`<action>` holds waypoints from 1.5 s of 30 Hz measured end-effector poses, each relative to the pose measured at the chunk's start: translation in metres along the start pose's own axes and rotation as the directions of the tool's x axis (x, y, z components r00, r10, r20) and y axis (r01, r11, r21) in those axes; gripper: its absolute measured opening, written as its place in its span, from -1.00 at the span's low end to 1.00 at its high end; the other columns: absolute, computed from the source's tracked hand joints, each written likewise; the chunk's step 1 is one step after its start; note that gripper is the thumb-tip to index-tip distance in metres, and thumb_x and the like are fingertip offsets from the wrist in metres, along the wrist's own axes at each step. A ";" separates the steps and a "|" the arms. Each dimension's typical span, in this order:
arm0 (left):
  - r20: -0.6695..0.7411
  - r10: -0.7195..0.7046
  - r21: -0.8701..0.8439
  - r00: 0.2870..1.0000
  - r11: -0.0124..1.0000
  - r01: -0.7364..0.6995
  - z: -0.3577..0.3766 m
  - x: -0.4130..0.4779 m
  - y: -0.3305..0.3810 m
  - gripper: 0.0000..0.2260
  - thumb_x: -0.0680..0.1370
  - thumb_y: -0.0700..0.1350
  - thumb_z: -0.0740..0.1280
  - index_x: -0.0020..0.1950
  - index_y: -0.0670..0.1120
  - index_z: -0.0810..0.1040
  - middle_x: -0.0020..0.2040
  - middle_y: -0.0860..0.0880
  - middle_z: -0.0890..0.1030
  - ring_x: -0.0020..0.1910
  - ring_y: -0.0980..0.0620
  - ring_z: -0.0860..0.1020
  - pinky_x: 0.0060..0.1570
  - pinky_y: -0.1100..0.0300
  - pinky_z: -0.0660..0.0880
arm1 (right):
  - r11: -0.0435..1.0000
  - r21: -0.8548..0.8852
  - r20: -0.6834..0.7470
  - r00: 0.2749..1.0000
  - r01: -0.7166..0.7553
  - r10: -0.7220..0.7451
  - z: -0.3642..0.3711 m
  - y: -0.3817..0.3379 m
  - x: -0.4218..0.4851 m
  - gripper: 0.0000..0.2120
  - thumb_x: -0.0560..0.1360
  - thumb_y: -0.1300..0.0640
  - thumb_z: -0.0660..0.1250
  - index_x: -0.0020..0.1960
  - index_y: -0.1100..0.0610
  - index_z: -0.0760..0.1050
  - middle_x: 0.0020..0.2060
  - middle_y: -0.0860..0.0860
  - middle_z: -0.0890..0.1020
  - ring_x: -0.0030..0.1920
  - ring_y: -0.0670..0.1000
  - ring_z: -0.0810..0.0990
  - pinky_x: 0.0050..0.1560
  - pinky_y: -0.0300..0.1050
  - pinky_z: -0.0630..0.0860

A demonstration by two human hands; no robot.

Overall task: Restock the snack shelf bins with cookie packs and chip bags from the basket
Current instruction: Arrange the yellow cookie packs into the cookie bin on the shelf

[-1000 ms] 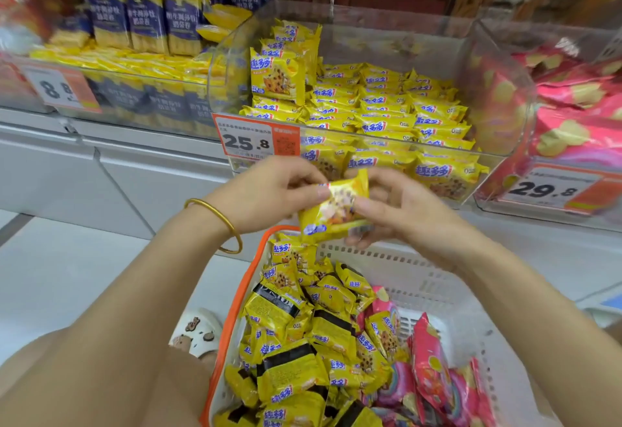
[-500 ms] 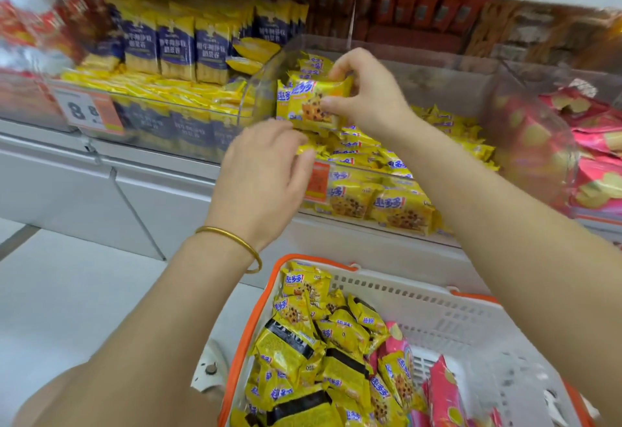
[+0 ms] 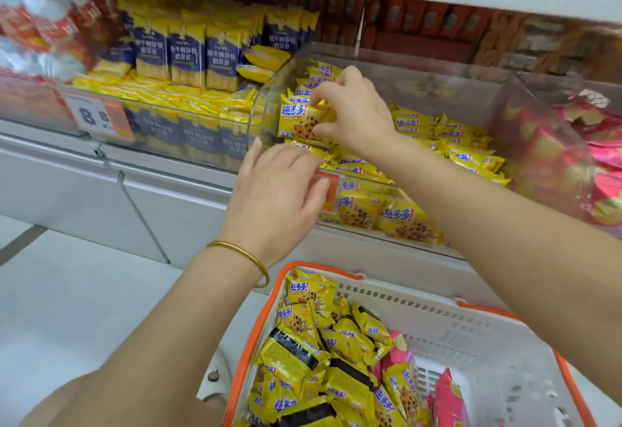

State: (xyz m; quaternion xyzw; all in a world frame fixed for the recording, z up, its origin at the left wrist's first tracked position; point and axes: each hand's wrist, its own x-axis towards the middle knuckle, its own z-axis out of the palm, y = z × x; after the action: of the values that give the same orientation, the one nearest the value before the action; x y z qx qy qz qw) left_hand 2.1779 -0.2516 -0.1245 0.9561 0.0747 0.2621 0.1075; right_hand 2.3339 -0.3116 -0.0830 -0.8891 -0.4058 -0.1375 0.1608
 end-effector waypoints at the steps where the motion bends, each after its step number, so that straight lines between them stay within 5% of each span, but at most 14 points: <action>1: -0.032 0.022 -0.013 0.999 1.000 -0.022 -0.001 -0.001 -0.001 -0.59 0.51 0.08 0.06 0.17 -0.07 0.55 0.17 -0.03 0.57 0.27 -0.06 0.44 0.41 -0.07 0.09 | 1.000 0.011 -0.012 1.000 -0.005 0.005 -0.003 0.001 -0.004 -0.61 0.44 0.03 0.42 0.25 -0.03 0.44 0.19 0.05 0.35 0.22 0.12 0.35 0.09 0.00 0.39; 6: -0.164 0.089 -0.009 0.982 0.996 -0.092 -0.012 -0.010 0.001 -0.74 0.51 -0.03 0.19 0.03 -0.11 0.59 -0.01 -0.05 0.60 0.01 -0.14 0.52 0.00 -0.08 0.44 | 0.979 0.204 -0.174 0.985 0.017 0.019 -0.038 -0.003 -0.046 -0.72 0.44 0.17 0.36 0.13 -0.02 0.51 0.05 0.01 0.42 -0.03 0.01 0.50 0.00 0.00 0.49; 10: 0.001 0.046 -0.019 0.999 0.999 -0.046 -0.014 -0.023 0.006 -0.73 0.49 0.03 0.13 -0.08 -0.06 0.57 -0.15 0.00 0.58 -0.11 -0.11 0.50 -0.14 -0.03 0.47 | 0.887 0.461 -0.283 0.953 0.035 0.110 -0.040 -0.017 -0.125 -0.88 0.41 0.21 0.32 -0.14 0.01 0.53 -0.26 -0.10 0.52 -0.32 -0.16 0.46 -0.19 -0.12 0.45; 13: 0.237 -0.023 0.062 0.971 0.998 0.008 -0.006 -0.031 0.009 -0.78 0.53 0.01 0.15 -0.08 -0.03 0.56 -0.12 0.01 0.59 -0.08 -0.08 0.52 -0.17 0.01 0.50 | 0.857 0.470 0.091 0.977 -0.213 0.193 0.022 -0.022 -0.173 -0.88 0.44 0.20 0.32 -0.14 -0.02 0.53 -0.24 -0.07 0.58 -0.23 0.00 0.57 -0.16 -0.05 0.52; 17: 0.423 -0.056 0.091 0.904 0.996 0.020 0.001 -0.036 0.014 -0.82 0.55 -0.02 0.19 -0.01 -0.01 0.58 -0.06 -0.01 0.61 -0.05 -0.07 0.54 -0.11 0.01 0.52 | 0.935 0.169 0.691 0.714 -0.313 0.115 0.098 -0.026 -0.211 -0.54 0.42 -0.15 0.39 0.23 0.05 0.45 0.15 0.04 0.51 0.17 0.08 0.50 0.10 0.01 0.49; 20: 0.481 -0.042 0.090 0.876 0.996 -0.002 0.001 -0.036 0.016 -0.80 0.57 -0.02 0.19 0.06 -0.01 0.58 -0.04 0.02 0.61 -0.05 -0.02 0.54 -0.13 0.09 0.50 | 0.977 0.083 0.741 0.668 -0.195 0.071 0.121 -0.040 -0.231 -0.24 0.32 -0.28 0.42 0.38 0.05 0.28 0.30 0.08 0.36 0.31 0.13 0.38 0.19 0.08 0.45; 27: 0.579 -0.035 0.040 0.814 0.999 0.015 0.007 -0.036 0.011 -0.81 0.58 -0.01 0.21 0.12 0.02 0.55 0.01 0.05 0.61 -0.01 0.00 0.54 0.01 0.03 0.51 | 0.939 0.141 0.551 0.813 -0.312 0.187 0.127 -0.025 -0.244 -0.45 0.37 -0.11 0.45 0.24 0.10 0.37 0.15 0.01 0.37 0.11 0.05 0.46 -0.05 -0.06 0.48; 29: 0.646 -0.009 0.002 0.763 1.000 0.010 0.011 -0.037 0.009 -0.79 0.58 0.01 0.22 0.17 0.02 0.53 0.09 0.04 0.59 0.03 0.02 0.53 0.07 0.09 0.49 | 0.761 0.341 0.608 0.747 -0.553 0.270 0.121 -0.013 -0.241 -0.53 0.35 -0.07 0.47 0.15 0.13 0.43 0.04 0.01 0.47 -0.03 -0.01 0.50 -0.14 -0.12 0.47; 30: 0.675 0.013 -0.014 0.738 1.000 -0.004 0.013 -0.037 0.009 -0.76 0.58 0.01 0.23 0.22 0.02 0.51 0.16 0.04 0.56 0.09 0.04 0.51 0.12 0.15 0.45 | 0.549 0.464 0.687 0.673 -0.695 0.273 0.115 -0.006 -0.239 -0.57 0.35 -0.05 0.48 0.10 0.14 0.47 -0.01 0.03 0.52 -0.10 -0.03 0.51 -0.20 -0.17 0.46; 33: 0.722 0.076 -0.081 0.688 0.996 -0.025 0.014 -0.037 0.011 -0.63 0.55 -0.01 0.29 0.36 0.04 0.40 0.34 0.07 0.42 0.29 0.10 0.39 0.18 0.28 0.28 | -0.231 0.472 0.867 0.495 -0.851 -0.054 0.093 0.019 -0.235 -0.62 0.26 0.00 0.49 0.01 0.13 0.53 -0.16 0.07 0.55 -0.27 -0.01 0.52 -0.32 -0.21 0.44; 35: 0.728 0.094 -0.170 0.679 0.984 0.047 0.013 -0.036 0.015 -0.58 0.52 -0.02 0.35 0.37 0.06 0.39 0.32 0.10 0.44 0.28 0.14 0.40 0.14 0.34 0.30 | -0.407 0.373 0.811 0.506 -0.834 -0.294 0.079 0.031 -0.233 -0.55 0.26 -0.01 0.48 0.08 0.18 0.55 -0.18 0.10 0.54 -0.27 0.01 0.51 -0.29 -0.20 0.49; 39: 0.686 0.140 -0.437 0.714 0.864 0.250 0.008 -0.031 0.024 -0.78 0.48 -0.16 0.41 0.11 -0.03 0.53 0.00 0.00 0.60 -0.01 0.08 0.59 0.01 0.24 0.52 | -0.347 0.436 0.739 0.550 -0.830 -0.388 0.047 0.041 -0.221 -0.49 0.31 -0.05 0.45 0.16 0.22 0.53 -0.09 0.18 0.59 -0.21 0.06 0.58 -0.23 -0.12 0.56; 42: 0.611 0.143 -0.524 0.779 0.810 0.263 0.000 -0.024 0.024 -0.85 0.47 -0.19 0.41 0.01 -0.08 0.53 -0.06 -0.09 0.60 -0.13 0.05 0.59 -0.07 0.22 0.53 | -0.141 0.662 0.743 0.669 -0.736 -0.004 0.019 0.043 -0.204 -0.56 0.46 -0.14 0.25 0.11 0.19 0.54 0.05 0.23 0.62 -0.11 0.14 0.61 -0.09 0.01 0.58; 45: 0.486 0.089 -0.659 0.869 0.691 0.297 -0.011 -0.018 0.025 -0.86 0.48 -0.21 0.37 0.02 -0.09 0.51 -0.08 -0.13 0.59 -0.16 0.05 0.56 -0.10 0.13 0.54 | 0.088 0.860 0.481 0.856 -0.503 0.191 -0.019 0.040 -0.181 -0.57 0.46 -0.23 0.17 -0.02 0.07 0.61 -0.10 0.03 0.68 -0.14 0.06 0.62 -0.12 -0.08 0.58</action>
State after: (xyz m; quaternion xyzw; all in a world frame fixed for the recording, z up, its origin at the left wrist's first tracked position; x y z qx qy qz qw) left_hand 2.1590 -0.2778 -0.1182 0.8654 -0.0064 0.0170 0.5008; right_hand 2.2477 -0.4668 -0.1405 -0.6586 -0.1899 0.3045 0.6615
